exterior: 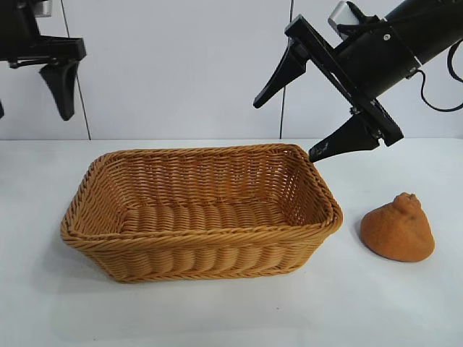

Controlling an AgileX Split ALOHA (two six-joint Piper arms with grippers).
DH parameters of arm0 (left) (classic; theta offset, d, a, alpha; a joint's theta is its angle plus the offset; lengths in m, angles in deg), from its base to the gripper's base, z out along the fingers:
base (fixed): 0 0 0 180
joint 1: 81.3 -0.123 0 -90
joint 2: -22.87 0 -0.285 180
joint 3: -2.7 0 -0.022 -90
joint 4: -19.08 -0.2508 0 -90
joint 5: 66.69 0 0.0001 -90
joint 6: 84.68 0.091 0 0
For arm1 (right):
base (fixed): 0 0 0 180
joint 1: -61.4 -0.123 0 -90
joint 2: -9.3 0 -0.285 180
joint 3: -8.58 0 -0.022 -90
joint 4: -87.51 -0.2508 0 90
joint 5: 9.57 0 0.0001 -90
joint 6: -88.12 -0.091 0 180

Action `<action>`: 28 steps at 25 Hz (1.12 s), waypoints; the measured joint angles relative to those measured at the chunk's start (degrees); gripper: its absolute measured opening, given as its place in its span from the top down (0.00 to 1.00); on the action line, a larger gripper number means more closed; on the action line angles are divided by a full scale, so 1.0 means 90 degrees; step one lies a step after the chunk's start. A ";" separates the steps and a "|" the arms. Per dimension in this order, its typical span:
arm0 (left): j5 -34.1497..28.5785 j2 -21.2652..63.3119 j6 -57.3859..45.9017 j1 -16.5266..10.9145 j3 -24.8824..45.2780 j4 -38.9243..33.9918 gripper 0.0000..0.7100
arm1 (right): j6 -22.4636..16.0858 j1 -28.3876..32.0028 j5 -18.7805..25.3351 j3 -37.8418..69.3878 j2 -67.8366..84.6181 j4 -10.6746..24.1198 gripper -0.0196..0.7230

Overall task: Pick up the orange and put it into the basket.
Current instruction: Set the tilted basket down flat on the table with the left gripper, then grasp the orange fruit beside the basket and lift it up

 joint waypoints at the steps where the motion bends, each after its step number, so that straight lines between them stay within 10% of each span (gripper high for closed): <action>1: -0.0010 0.0000 0.0009 -0.0097 0.0000 -0.0031 0.11 | 0.0000 0.0000 0.0000 0.0000 0.0000 0.0000 0.12; 12: -0.0012 0.0692 0.0145 -0.0382 0.0459 -0.0378 0.11 | 0.0000 0.0000 0.0087 0.0000 0.0000 0.0005 0.12; 28: -0.0026 0.5520 0.0329 -0.0382 0.5016 -0.0396 0.11 | 0.0000 0.0000 0.0168 0.0000 0.0000 0.0005 0.12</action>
